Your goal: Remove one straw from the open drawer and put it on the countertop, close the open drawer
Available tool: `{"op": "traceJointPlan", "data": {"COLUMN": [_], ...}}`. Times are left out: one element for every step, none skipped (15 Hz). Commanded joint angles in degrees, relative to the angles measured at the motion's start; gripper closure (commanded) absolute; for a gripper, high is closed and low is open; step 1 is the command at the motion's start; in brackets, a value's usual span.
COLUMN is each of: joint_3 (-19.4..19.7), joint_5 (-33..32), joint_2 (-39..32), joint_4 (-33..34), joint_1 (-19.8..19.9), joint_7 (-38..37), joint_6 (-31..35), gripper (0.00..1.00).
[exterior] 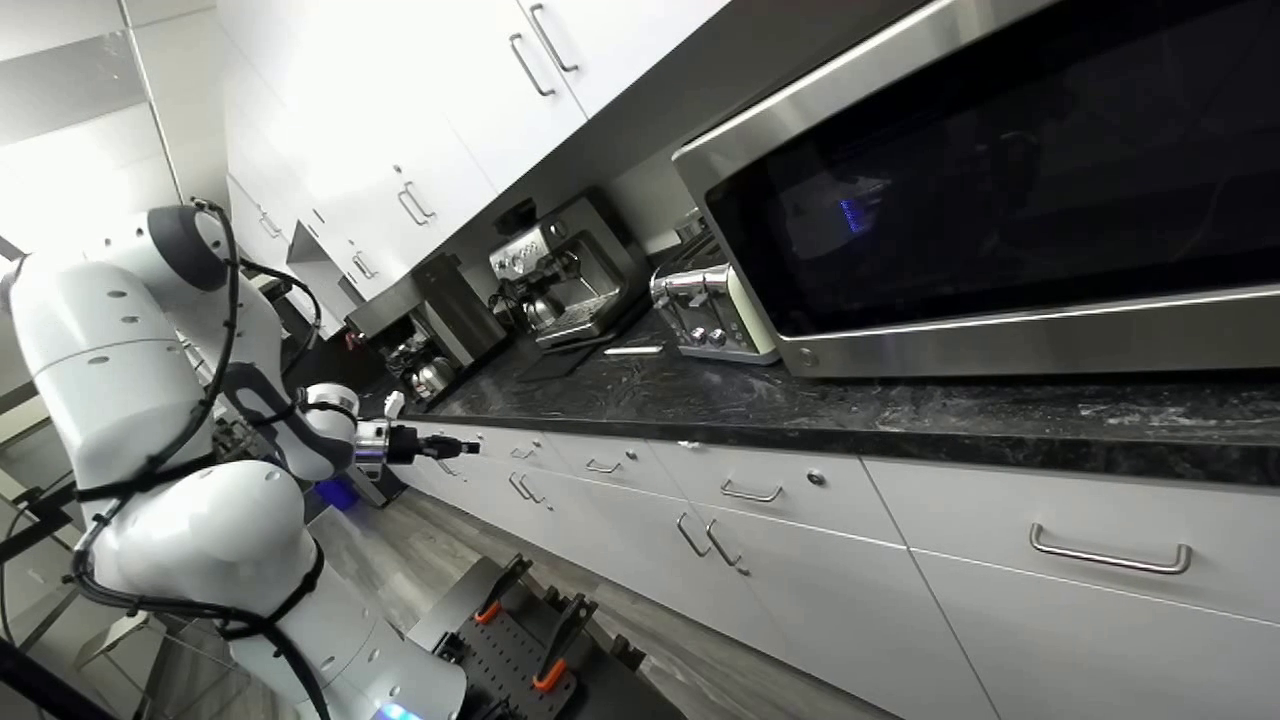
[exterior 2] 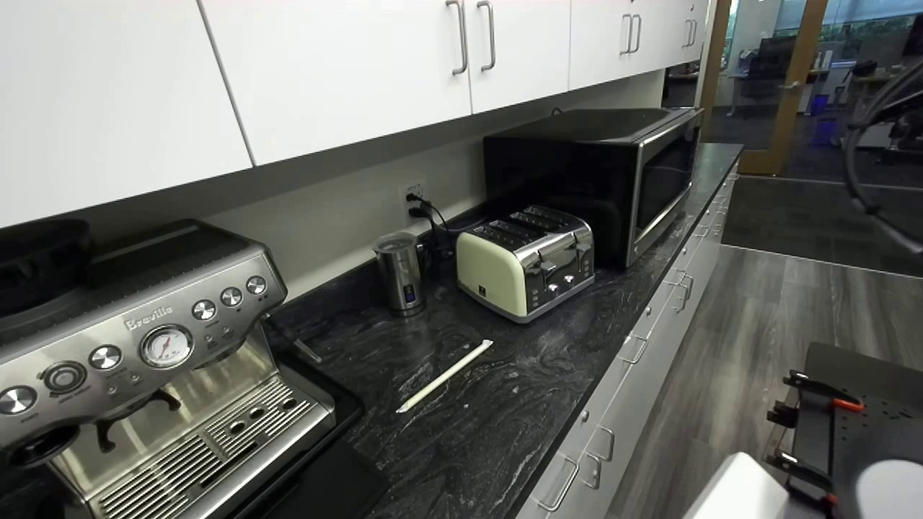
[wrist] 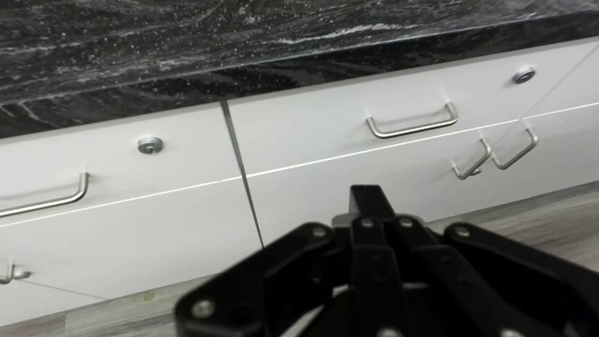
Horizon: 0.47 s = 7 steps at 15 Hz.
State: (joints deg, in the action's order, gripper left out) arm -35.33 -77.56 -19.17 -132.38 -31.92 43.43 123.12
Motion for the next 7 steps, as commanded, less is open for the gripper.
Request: {"op": "traceJointPlan", "data": {"joint_3": [-5.11, -6.35, -6.99, -7.21, -7.13, -6.77, -6.29], "joint_5": [14.09, 18.54, 22.53, 25.78, 28.57, 30.87, 32.63], "joint_2": [13.66, 16.87, 19.56, 21.84, 23.77, 25.41, 26.72], "joint_4": [-5.75, -6.60, -7.16, -7.41, -7.62, -7.74, -7.94], "joint_1": [1.24, 1.89, 2.06, 1.87, 1.57, 1.05, 0.62], "joint_7": [7.99, 10.20, 12.07, 13.75, 15.62, 17.23, 18.79], "joint_6": [-2.52, -1.35, -0.57, -0.85, -0.82, -1.36, -1.48], "gripper": [1.00, 1.00, 1.00, 1.00, 1.00, 1.00, 1.00]}}
